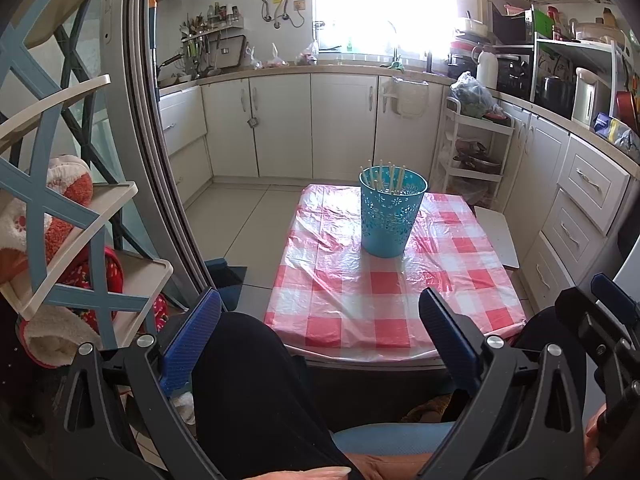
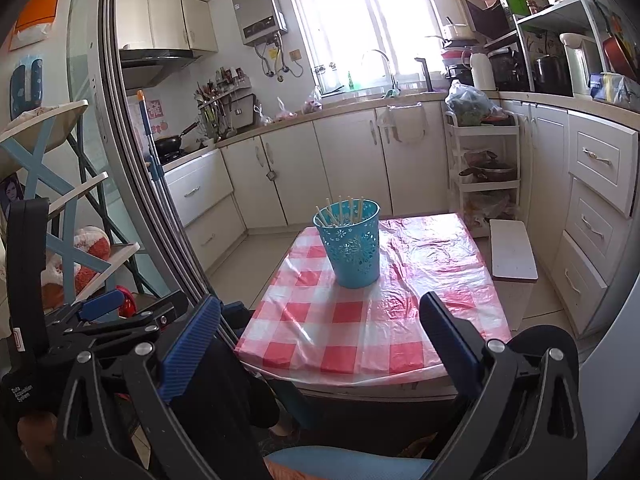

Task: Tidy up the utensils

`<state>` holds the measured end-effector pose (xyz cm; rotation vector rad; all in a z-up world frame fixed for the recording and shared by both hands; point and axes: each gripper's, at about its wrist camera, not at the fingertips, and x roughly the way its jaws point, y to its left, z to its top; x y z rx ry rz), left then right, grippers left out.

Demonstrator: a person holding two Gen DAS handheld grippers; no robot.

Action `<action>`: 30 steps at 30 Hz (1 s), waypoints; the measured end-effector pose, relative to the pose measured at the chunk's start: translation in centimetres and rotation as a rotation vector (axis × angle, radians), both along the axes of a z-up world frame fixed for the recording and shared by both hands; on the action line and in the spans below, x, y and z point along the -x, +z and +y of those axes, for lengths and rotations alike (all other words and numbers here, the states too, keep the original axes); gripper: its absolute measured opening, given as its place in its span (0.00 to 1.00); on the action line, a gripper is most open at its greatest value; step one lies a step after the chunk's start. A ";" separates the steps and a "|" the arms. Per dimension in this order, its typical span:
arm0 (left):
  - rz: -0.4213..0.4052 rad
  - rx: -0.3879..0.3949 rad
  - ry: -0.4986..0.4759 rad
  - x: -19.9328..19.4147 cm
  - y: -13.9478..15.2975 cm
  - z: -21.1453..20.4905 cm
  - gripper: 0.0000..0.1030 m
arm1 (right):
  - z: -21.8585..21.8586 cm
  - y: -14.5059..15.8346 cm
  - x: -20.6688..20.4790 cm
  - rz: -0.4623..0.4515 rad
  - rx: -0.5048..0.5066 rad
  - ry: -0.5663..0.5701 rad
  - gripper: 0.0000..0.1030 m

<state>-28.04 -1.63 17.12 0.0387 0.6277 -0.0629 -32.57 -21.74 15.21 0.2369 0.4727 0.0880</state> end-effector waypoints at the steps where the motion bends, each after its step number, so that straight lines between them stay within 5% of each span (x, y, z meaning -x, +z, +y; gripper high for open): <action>1: 0.000 0.000 0.000 0.0 0.0 0.0 0.93 | -0.1 0.0 0.0 0.001 0.000 0.000 0.93; 30: 0.016 0.005 0.007 -0.6 -0.7 0.3 0.93 | 0.1 -0.9 -0.6 0.031 -0.007 0.007 0.93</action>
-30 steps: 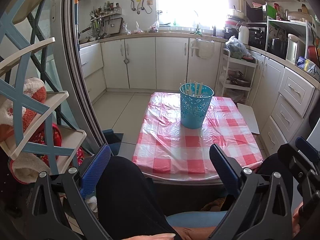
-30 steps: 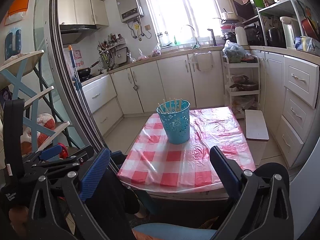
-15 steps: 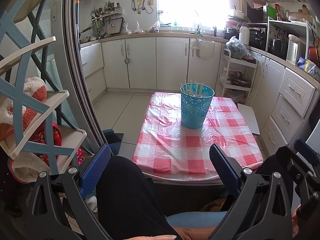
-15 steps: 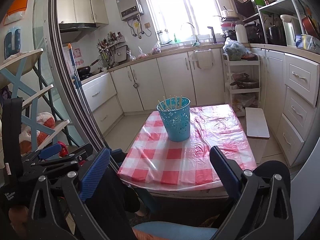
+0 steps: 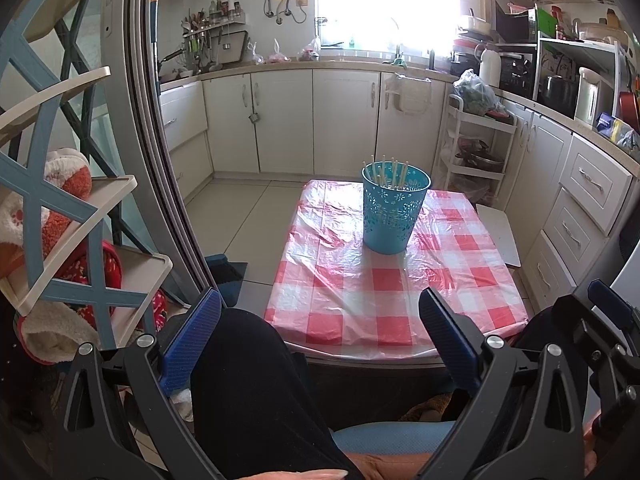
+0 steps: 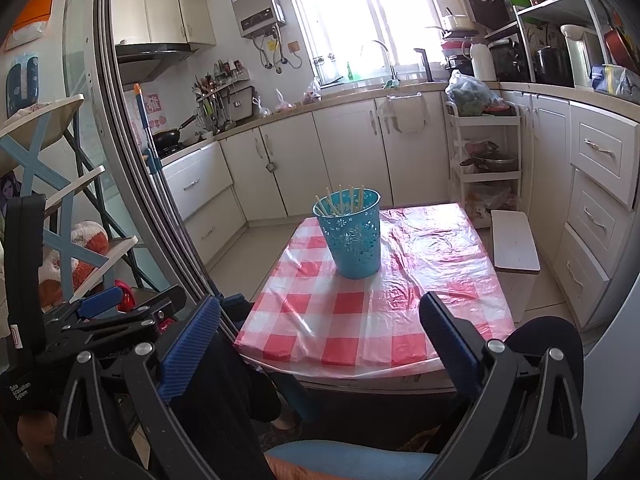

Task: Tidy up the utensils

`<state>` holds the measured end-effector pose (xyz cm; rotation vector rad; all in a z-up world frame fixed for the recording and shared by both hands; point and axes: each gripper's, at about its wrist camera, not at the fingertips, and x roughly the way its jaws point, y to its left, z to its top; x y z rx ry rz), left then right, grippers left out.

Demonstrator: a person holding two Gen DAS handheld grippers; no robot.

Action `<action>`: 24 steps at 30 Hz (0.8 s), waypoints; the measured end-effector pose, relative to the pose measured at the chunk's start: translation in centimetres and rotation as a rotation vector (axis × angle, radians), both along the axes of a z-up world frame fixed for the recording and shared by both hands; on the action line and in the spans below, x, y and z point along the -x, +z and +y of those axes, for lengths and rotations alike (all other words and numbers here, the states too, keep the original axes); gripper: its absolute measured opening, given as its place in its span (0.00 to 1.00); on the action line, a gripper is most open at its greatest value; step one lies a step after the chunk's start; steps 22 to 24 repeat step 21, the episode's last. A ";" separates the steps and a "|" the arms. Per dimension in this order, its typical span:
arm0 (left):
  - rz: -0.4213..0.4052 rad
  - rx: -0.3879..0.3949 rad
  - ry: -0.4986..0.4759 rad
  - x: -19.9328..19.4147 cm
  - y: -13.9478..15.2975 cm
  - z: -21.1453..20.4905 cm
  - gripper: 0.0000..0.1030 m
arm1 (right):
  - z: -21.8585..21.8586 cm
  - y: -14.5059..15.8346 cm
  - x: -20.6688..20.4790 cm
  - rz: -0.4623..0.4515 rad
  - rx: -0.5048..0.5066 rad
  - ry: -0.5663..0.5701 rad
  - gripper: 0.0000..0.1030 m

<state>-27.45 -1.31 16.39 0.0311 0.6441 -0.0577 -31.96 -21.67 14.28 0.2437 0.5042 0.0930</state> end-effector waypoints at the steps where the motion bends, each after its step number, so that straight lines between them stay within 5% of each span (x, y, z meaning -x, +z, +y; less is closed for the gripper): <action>1: 0.003 0.003 0.002 -0.1 -0.1 0.0 0.93 | 0.0 0.0 0.0 0.002 0.000 0.000 0.93; 10: 0.025 0.024 -0.029 -2.5 -1.2 0.0 0.92 | -0.5 -1.4 -2.0 0.054 -0.017 0.010 0.93; 21: 0.140 -0.037 -0.028 -14.4 -6.5 -1.6 0.93 | -4.5 -8.5 -14.2 0.212 0.073 -0.058 0.93; 24: 0.140 -0.037 -0.028 -14.4 -6.5 -1.6 0.93 | -4.5 -8.5 -14.2 0.212 0.073 -0.058 0.93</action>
